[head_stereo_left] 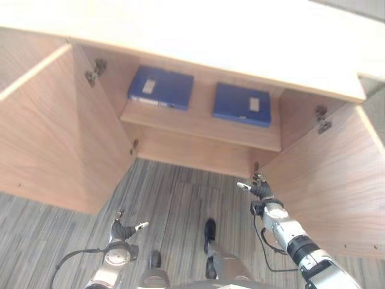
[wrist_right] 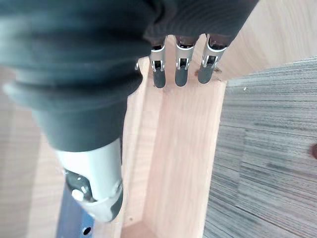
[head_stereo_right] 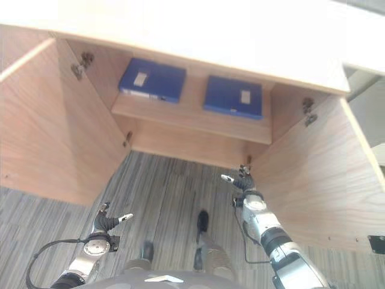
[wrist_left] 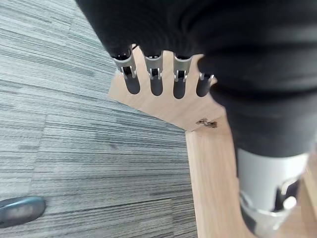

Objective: Put the empty folder in the office cabinet

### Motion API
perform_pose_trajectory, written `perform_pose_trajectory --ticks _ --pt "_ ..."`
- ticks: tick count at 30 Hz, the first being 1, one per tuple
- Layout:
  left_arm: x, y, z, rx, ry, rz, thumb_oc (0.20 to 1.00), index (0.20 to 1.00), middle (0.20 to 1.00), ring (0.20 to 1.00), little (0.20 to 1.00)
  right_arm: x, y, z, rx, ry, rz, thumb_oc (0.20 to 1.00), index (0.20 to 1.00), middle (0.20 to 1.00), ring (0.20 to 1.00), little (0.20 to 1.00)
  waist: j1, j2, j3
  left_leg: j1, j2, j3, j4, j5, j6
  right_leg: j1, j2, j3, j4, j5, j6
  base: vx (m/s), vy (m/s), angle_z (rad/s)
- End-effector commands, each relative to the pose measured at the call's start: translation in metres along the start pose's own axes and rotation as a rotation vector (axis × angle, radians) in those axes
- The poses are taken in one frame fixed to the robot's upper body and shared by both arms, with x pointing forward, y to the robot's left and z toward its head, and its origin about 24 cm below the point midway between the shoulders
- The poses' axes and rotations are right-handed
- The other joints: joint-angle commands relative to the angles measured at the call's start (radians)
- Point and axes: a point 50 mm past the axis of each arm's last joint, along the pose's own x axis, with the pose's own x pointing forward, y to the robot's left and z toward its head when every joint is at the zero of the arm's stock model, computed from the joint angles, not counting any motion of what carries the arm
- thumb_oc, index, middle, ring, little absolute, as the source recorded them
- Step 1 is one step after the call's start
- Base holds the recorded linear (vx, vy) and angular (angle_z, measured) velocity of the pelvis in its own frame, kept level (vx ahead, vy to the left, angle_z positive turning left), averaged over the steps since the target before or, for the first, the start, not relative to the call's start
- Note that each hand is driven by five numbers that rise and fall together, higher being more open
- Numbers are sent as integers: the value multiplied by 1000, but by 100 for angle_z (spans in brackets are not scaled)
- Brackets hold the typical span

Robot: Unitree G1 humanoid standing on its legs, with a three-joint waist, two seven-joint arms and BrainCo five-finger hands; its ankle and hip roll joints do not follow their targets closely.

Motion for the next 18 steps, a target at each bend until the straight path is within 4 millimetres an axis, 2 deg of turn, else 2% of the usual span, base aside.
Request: perform_pose_trajectory --ticks 1,3,5,6,8,9,11,12,13,17,18 --pt "8 -1 25 28 -91 15 1000 1000 1000 1000 1000 11 0 43 -33 -127 -4 1000 1000 1000 1000 1000 15 48 44 24 -48 -39 71 -162 76 -6 -36 -47 -6 -44 133 -5 24 -21" --pt "13 -5 20 36 -41 30 1000 1000 1000 1000 1000 10 -11 41 -46 -124 -52 1000 1000 1000 1000 1000 -12 60 9 79 -67 -27 24 -146 91 18 -41 -37 -3 -38 145 -50 97 -19" --pt "13 -6 19 35 -35 32 1000 1000 1000 1000 1000 10 -13 44 -80 -135 -53 1000 1000 1000 1000 1000 -17 61 6 90 -73 -22 12 -140 93 21 -43 -34 -2 -35 148 -61 63 -13" --pt "14 -4 20 53 -41 31 1000 1000 1000 1000 1000 6 -21 61 -357 -201 -38 1000 1000 1000 1000 1000 -26 61 1 107 -81 -18 -7 -130 98 26 -47 -33 0 -32 156 -70 29 -31" --pt "16 2 24 85 -70 47 1000 1000 1000 1000 1000 1 -37 73 -613 -231 -55 1000 1000 1000 1000 1000 -35 61 -7 118 -87 -19 -18 -123 102 31 -54 -33 1 -28 160 -79 35 -15" --pt "17 2 27 102 -79 54 1000 1000 1000 1000 1000 0 -46 76 -679 -228 -79 1000 1000 1000 1000 1000 -42 58 -11 124 -93 -18 -22 -120 106 34 -59 -30 1 -23 163 -39 27 5" --pt "17 2 27 102 -79 54 1000 1000 1000 1000 1000 0 -46 76 -679 -228 -79 1000 1000 1000 1000 1000 -42 58 -11 125 -93 -18 -22 -120 106 34 -59 -30 1 -23 163 -20 25 -2" --pt "21 -2 40 129 -121 43 1000 1000 1000 1000 1000 -3 -60 83 -764 -231 -138 1000 1000 1000 1000 1000 -57 51 -19 141 -111 -21 -28 -121 118 39 -69 -10 6 -5 171 -41 50 -7" --pt "21 -2 40 129 -121 43 1000 1000 1000 1000 1000 -3 -60 83 -763 -231 -139 1000 1000 1000 1000 1000 -57 51 -19 142 -111 -21 -28 -121 118 39 -69 -10 6 -5 171 -59 88 -3" --pt "27 -3 57 126 -164 69 1000 1000 1000 1000 1000 -13 -90 96 -749 -261 -313 1000 1000 1000 1000 1000 -82 38 -20 162 -141 -13 -38 -120 135 31 -82 8 5 32 189 -44 69 -8" --pt "27 -1 59 129 -173 78 1000 1000 1000 1000 1000 -16 -98 103 -757 -278 -366 1000 1000 1000 1000 1000 -83 36 -15 166 -144 -4 -38 -118 138 24 -86 5 3 56 196 -46 35 -26"
